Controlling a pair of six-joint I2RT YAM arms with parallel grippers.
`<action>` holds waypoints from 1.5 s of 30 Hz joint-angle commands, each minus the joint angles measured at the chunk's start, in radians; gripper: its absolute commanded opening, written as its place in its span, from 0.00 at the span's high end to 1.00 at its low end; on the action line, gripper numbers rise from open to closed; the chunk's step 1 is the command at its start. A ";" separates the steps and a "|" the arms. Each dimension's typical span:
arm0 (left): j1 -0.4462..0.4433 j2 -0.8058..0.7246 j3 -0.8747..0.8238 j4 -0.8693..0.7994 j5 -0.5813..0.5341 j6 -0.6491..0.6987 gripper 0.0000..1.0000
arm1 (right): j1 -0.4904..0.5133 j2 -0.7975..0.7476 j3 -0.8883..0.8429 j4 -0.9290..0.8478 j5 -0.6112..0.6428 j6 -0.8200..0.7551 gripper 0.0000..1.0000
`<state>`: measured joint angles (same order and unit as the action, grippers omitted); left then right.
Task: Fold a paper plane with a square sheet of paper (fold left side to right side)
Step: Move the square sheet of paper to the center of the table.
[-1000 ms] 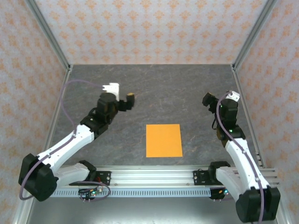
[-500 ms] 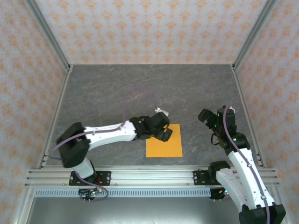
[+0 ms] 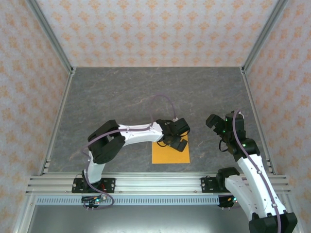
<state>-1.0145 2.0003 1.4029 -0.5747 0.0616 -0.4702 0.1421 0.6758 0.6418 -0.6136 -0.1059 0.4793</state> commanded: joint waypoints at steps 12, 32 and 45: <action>0.010 0.089 0.091 -0.131 -0.027 -0.019 0.00 | 0.008 -0.007 0.019 -0.016 -0.014 0.017 0.00; 0.161 0.164 0.171 -0.196 -0.004 0.140 0.00 | 0.008 -0.008 0.032 -0.027 -0.017 0.023 0.00; 0.211 0.065 0.228 -0.169 0.043 0.164 0.00 | 0.008 0.024 0.022 -0.005 -0.112 0.043 0.00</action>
<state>-0.8040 2.1670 1.6485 -0.7429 0.0978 -0.3302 0.1421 0.6838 0.6422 -0.6136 -0.1715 0.5026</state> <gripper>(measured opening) 0.996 0.997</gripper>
